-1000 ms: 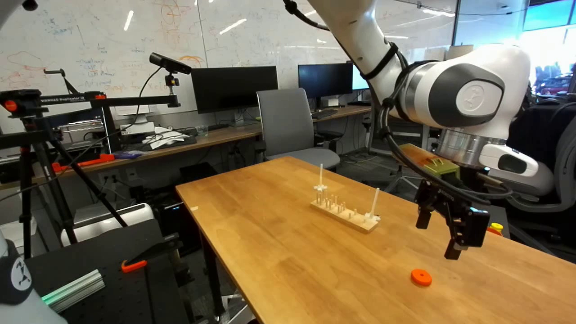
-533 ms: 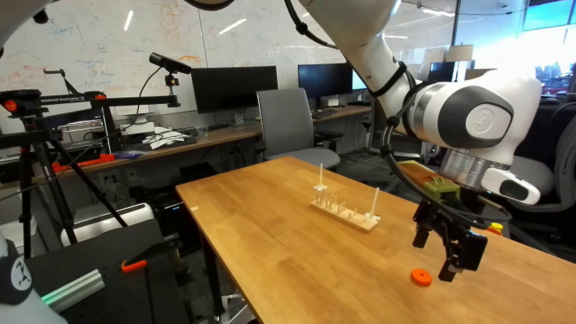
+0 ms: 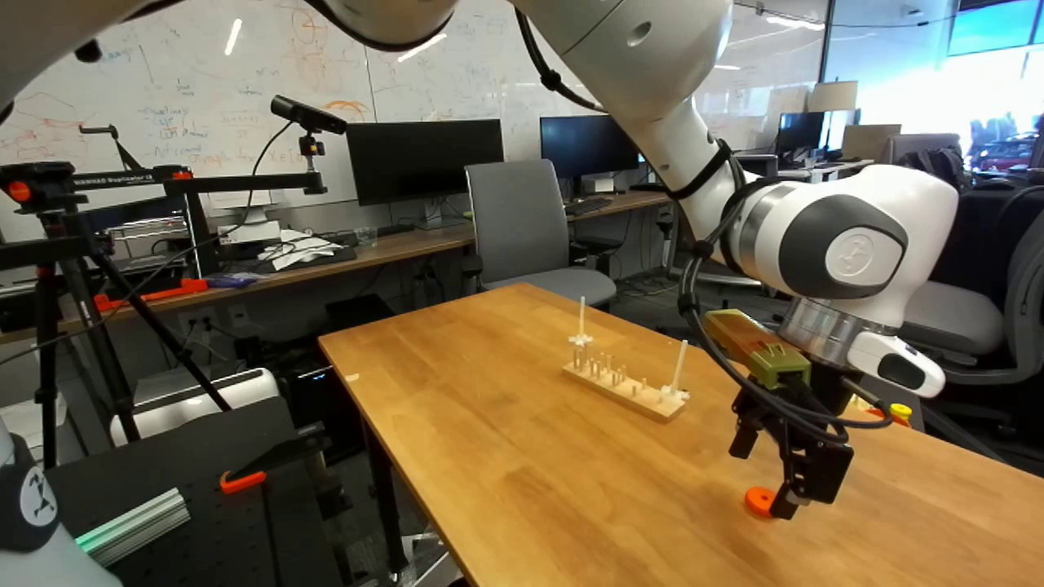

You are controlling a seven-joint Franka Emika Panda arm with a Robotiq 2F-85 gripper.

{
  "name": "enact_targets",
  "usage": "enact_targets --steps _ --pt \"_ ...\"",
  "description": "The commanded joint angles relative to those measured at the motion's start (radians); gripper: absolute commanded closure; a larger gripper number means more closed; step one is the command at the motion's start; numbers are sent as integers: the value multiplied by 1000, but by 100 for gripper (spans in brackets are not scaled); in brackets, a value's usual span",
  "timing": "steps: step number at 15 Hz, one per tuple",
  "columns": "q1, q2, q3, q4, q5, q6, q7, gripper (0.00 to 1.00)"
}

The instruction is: Put the orange disc on the wooden stand

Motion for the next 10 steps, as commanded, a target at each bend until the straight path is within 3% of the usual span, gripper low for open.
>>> enact_targets --steps 1,10 --pt "-14 52 20 87 23 -26 15 0" --pt "-30 110 17 171 24 -40 33 0"
